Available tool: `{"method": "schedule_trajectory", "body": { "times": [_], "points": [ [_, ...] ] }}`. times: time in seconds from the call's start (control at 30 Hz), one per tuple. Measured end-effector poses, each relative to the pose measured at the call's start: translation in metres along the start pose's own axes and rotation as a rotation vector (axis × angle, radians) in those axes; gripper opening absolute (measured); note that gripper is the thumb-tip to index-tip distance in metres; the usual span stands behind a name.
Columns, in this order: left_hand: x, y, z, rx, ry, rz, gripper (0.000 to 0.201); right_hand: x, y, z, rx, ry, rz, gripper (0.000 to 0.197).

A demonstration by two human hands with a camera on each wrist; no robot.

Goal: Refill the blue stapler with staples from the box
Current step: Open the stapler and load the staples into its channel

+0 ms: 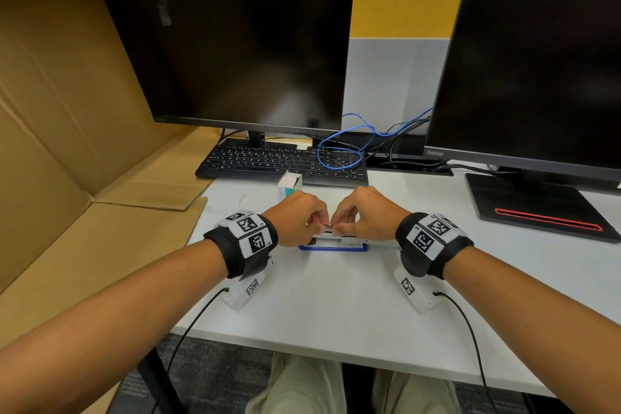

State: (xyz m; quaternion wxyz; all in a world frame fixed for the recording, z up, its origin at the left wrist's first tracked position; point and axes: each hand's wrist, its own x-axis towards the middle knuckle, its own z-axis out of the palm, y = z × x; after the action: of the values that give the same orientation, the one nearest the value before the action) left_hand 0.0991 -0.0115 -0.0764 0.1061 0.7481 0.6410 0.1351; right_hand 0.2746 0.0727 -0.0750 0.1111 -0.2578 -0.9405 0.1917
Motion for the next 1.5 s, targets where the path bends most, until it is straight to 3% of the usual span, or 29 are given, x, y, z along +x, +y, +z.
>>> {"method": "schedule_trajectory", "body": {
  "times": [0.2,0.57,1.0,1.27,1.5],
  "points": [
    [-0.002,-0.002,0.003,0.016,0.004,0.001,0.004,-0.003,-0.002,0.001,0.005,0.026,-0.013,0.016],
    [-0.007,-0.002,0.003,0.087,0.017,0.004,0.005,-0.004,-0.008,-0.001,-0.048,0.005,-0.003,0.018],
    [-0.013,0.003,-0.003,0.092,0.049,0.03,0.022,-0.007,-0.007,-0.002,-0.092,-0.021,0.058,0.029],
    [-0.012,0.004,-0.001,0.136,-0.02,0.027,0.031,-0.024,0.005,-0.016,-0.221,-0.153,0.182,0.034],
    [-0.011,0.003,-0.004,0.106,-0.013,0.009,0.021,-0.031,0.01,-0.019,-0.216,-0.179,0.217,0.034]
  ]
}}
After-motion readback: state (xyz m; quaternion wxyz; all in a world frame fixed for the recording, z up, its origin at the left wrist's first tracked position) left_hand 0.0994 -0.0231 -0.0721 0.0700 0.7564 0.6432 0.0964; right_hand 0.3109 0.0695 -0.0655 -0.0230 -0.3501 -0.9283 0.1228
